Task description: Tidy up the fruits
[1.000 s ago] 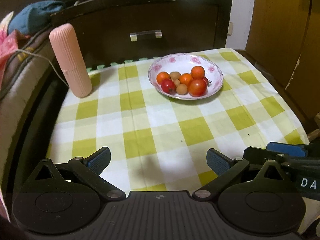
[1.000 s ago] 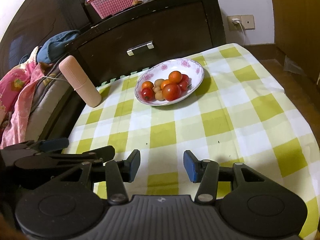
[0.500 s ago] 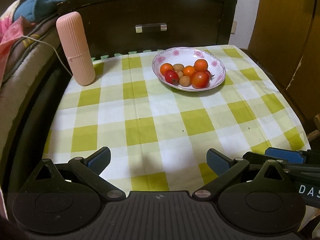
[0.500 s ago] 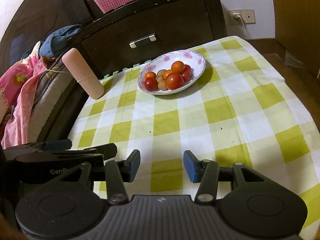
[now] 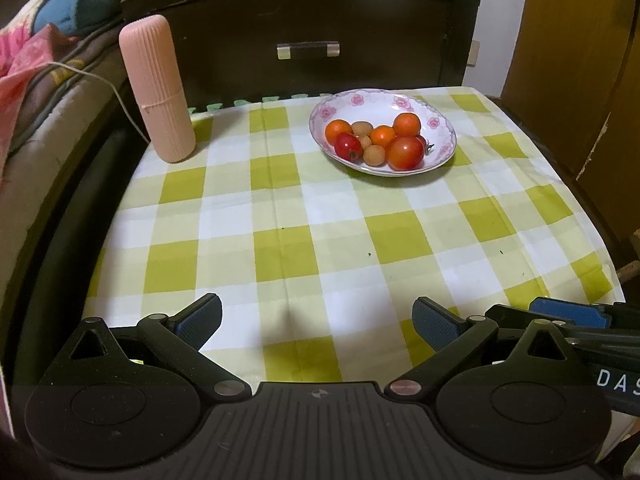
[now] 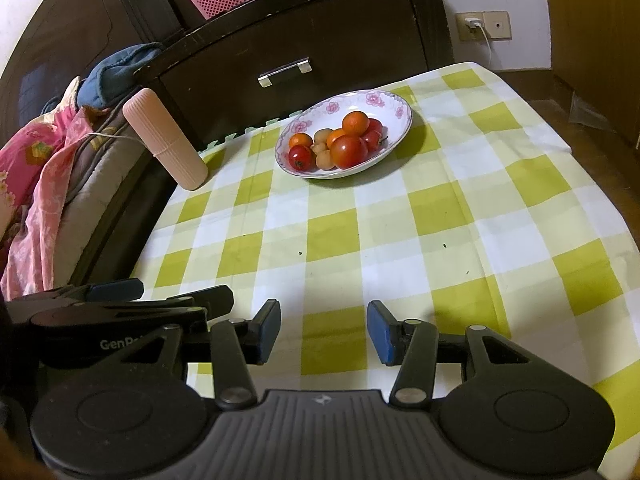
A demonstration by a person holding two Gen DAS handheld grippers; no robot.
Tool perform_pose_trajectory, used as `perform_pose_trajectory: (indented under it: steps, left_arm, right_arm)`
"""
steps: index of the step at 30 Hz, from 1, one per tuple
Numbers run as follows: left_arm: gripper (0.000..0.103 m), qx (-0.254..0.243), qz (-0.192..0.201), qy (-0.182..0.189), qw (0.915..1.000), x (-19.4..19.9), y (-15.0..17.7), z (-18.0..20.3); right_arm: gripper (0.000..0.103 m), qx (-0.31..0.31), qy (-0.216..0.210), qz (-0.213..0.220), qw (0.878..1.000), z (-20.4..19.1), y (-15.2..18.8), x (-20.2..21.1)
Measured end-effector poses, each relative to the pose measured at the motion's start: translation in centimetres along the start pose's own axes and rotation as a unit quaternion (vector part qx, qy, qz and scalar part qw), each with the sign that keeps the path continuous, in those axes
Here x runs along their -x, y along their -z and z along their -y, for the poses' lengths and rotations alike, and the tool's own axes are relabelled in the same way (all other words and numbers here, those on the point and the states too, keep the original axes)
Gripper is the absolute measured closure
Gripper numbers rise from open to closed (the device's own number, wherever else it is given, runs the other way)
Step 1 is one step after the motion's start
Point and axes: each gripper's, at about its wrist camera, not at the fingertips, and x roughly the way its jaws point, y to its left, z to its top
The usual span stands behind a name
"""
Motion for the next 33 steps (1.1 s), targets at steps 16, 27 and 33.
perform_pose_trajectory:
  steps: [16, 27, 33]
  left_arm:
    - [0.002, -0.003, -0.001, -0.004, 1.0, -0.28, 0.35, 0.06]
    - [0.002, -0.003, 0.001, -0.008, 1.0, -0.3, 0.43, 0.07]
    - [0.002, -0.003, 0.002, -0.009, 1.0, -0.35, 0.46, 0.09]
  right_arm:
    - [0.057, -0.001, 0.001, -0.008, 1.0, 0.0, 0.08, -0.38]
    - [0.057, -0.001, 0.002, -0.01, 1.0, 0.0, 0.14, -0.51]
    - [0.057, -0.002, 0.002, -0.011, 1.0, 0.0, 0.18, -0.54]
